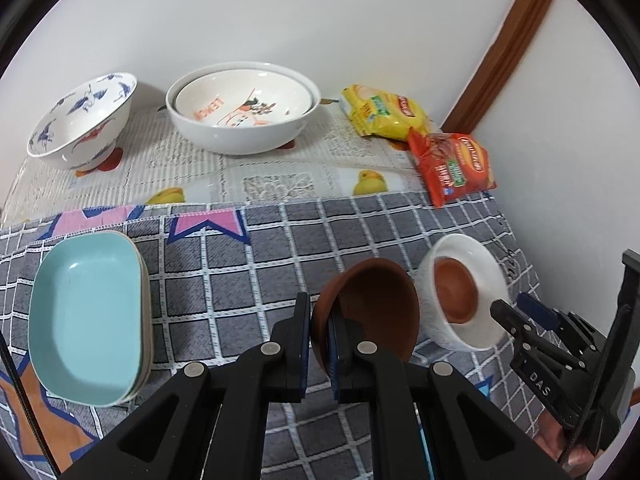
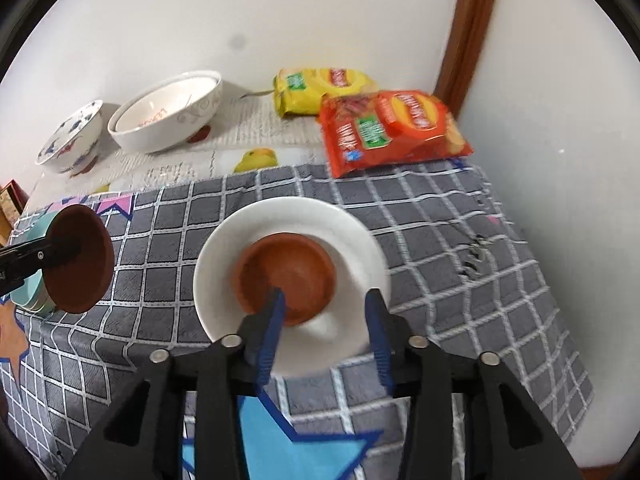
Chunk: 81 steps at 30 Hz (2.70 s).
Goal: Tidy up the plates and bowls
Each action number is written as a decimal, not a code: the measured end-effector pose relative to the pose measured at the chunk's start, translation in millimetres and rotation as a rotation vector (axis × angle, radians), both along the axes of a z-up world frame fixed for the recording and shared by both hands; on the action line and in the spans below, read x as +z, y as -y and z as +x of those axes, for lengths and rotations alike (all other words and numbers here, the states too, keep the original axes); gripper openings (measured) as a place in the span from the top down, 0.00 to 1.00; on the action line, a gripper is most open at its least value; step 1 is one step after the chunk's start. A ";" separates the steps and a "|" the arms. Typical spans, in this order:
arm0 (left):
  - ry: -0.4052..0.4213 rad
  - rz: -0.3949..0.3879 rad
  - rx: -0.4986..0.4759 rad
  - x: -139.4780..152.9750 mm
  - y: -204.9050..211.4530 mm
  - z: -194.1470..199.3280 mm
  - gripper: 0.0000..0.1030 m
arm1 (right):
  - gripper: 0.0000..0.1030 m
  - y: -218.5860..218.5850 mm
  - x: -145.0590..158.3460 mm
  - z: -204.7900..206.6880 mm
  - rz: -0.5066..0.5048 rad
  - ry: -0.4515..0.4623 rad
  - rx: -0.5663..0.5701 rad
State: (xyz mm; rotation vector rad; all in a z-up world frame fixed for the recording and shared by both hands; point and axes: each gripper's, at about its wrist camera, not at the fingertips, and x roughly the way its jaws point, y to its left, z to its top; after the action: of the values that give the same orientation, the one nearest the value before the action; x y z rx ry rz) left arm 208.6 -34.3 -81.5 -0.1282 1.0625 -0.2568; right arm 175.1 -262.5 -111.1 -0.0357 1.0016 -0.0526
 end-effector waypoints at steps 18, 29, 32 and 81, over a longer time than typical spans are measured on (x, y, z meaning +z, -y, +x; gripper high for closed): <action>0.060 -0.005 -0.041 32.1 28.3 -50.5 0.92 | 0.31 59.9 4.6 -51.6 0.071 -0.143 -0.180; 0.080 -0.009 -0.049 42.5 31.4 -69.6 0.92 | 0.26 53.9 23.0 -83.5 0.032 -0.037 -0.080; 0.086 -0.009 -0.052 45.0 31.7 -72.9 0.92 | 0.26 53.1 23.4 -89.7 0.036 -0.008 -0.073; 0.055 -0.028 -0.105 16.3 91.2 -3.7 0.92 | 0.36 98.0 4.0 -63.5 0.178 0.095 -0.138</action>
State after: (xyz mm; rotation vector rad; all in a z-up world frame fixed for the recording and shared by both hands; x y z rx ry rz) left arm 205.0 -125.5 -65.3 -0.0900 1.0123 -0.3685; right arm 111.6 -360.5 -107.2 0.1973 0.9094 -0.0899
